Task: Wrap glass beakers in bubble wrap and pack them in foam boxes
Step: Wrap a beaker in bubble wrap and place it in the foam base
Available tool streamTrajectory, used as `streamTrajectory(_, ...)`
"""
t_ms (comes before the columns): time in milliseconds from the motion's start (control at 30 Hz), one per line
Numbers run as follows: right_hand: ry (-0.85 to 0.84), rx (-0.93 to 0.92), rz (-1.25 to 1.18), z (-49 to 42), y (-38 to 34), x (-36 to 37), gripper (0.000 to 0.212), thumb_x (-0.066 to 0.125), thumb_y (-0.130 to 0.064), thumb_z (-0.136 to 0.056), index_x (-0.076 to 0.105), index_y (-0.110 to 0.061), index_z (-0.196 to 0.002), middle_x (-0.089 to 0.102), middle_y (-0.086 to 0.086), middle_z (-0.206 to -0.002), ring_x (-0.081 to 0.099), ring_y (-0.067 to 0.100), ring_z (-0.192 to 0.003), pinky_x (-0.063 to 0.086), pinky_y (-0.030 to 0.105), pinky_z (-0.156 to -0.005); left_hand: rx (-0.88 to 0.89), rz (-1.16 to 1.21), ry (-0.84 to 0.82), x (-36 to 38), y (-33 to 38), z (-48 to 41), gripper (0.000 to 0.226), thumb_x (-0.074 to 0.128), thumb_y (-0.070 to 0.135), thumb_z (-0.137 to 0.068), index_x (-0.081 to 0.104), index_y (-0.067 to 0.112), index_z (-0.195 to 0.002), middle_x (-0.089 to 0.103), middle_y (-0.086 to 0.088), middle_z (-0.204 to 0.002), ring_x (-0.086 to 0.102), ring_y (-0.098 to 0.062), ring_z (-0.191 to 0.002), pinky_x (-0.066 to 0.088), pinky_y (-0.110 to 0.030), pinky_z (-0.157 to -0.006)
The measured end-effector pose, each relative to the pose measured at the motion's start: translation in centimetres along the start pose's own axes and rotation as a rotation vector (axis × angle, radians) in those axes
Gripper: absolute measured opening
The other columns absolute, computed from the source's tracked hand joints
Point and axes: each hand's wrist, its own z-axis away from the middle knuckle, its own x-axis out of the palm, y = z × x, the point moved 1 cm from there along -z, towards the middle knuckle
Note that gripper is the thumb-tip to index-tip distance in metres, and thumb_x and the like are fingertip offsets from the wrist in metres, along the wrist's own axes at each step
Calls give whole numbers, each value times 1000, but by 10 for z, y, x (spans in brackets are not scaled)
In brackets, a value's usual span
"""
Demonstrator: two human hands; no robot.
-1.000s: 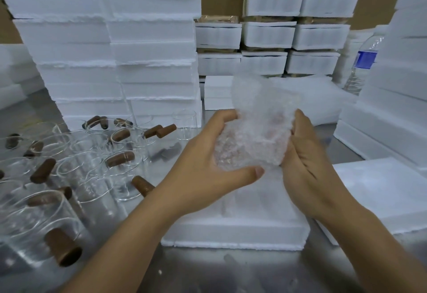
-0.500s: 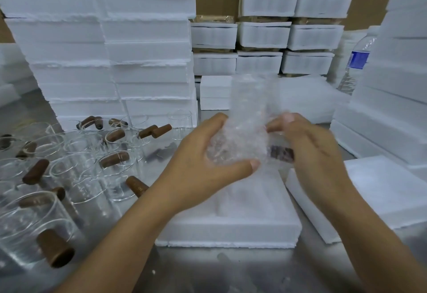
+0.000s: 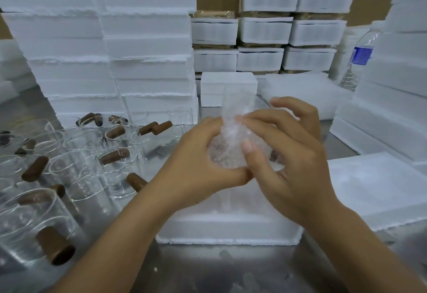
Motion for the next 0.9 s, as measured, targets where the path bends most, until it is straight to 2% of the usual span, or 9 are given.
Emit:
streamTrajectory(67,-27,82,11,0,2,-1,33,45,-28,-94,70,-8,-104,65,1,-101,43,26,-118,40,43,-96,38,-31,40,0,4,0,48,78,34,-59,57,30,-102,63,5,-99,64,-14,-91,54,-37,-77)
streamTrajectory(233,-204,182,-163,0,-2,0,66,12,-51,-98,66,-17,-81,57,-15,-87,40,14,-119,37,42,-97,106,-118,84,-2,6,4,65,78,40,-59,42,47,-112,53,20,-108,60,-7,-93,51,-19,-73)
streamTrajectory(333,-289,267,-363,-1,-2,1,68,10,-62,-93,60,-20,-75,56,-12,-87,39,-4,-114,36,31,-95,181,-216,83,1,8,5,62,74,40,-61,41,50,-112,52,14,-109,56,-4,-94,45,-11,-72)
streamTrajectory(500,-312,246,-354,-4,0,1,79,10,-61,-93,63,-8,-67,48,-12,-103,37,-17,-101,27,13,-91,205,-258,87,4,6,3,56,75,38,-61,42,45,-106,52,10,-108,55,-5,-94,43,-10,-73)
streamTrajectory(567,-256,213,-332,-3,1,-1,72,13,-55,-96,64,-9,-72,52,-4,-89,41,-12,-102,31,18,-93,178,-239,104,3,5,2,49,76,36,-61,46,40,-100,54,9,-104,56,-6,-91,45,-17,-71)
streamTrajectory(633,-107,198,-340,-1,2,-5,49,21,-42,-100,64,-24,-84,59,-16,-86,48,-5,-104,37,24,-92,150,-217,137,0,5,2,43,75,43,-61,49,33,-94,55,8,-97,57,-9,-87,47,-23,-67)
streamTrajectory(733,25,331,-399,-3,4,-9,30,29,-32,-98,57,-33,-105,59,-24,-104,55,-5,-104,39,12,-86,113,-197,171,-5,4,2,40,68,54,-60,52,30,-88,54,9,-91,59,-12,-83,51,-33,-68)
streamTrajectory(800,-4,401,-480,-2,4,-9,26,32,-32,-98,57,-35,-105,61,-22,-104,57,-6,-99,40,6,-81,86,-125,186,-8,4,4,41,70,55,-58,55,26,-84,55,7,-87,60,-17,-80,52,-43,-68)
streamTrajectory(900,-107,453,-553,-2,6,-6,15,48,-29,-94,61,-32,-101,67,-16,-95,62,-1,-92,43,8,-78,50,-60,177,-12,4,6,45,73,54,-54,57,23,-82,58,0,-88,61,-23,-77,52,-49,-68)
